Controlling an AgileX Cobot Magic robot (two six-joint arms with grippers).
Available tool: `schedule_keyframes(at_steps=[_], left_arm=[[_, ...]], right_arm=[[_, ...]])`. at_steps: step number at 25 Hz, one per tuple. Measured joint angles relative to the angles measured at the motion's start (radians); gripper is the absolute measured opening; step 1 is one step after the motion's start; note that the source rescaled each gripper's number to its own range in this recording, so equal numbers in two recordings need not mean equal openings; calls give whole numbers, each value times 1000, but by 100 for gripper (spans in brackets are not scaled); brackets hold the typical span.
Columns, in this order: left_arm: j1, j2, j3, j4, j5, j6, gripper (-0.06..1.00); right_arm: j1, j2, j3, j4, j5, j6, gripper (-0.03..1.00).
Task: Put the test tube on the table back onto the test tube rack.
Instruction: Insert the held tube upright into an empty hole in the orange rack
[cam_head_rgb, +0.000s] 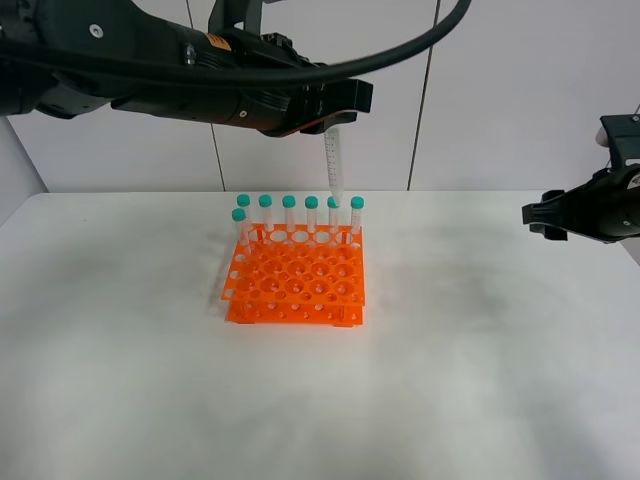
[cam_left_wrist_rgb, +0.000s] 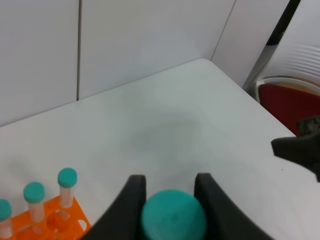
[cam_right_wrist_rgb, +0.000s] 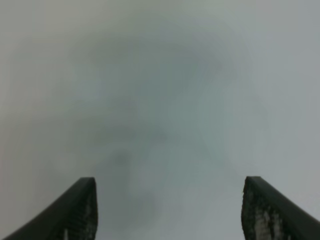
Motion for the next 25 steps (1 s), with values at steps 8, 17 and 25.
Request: schedule_keyframes(at_steps=[8, 17, 25], left_arm=[[0, 0, 0, 0, 0, 0, 0], [0, 0, 0, 0, 0, 0, 0], [0, 0, 0, 0, 0, 0, 0]], right_arm=[[0, -193, -83, 9, 182, -9, 59], [0, -456, -148, 26, 378, -39, 59], [0, -713, -149, 62, 597, -49, 59]])
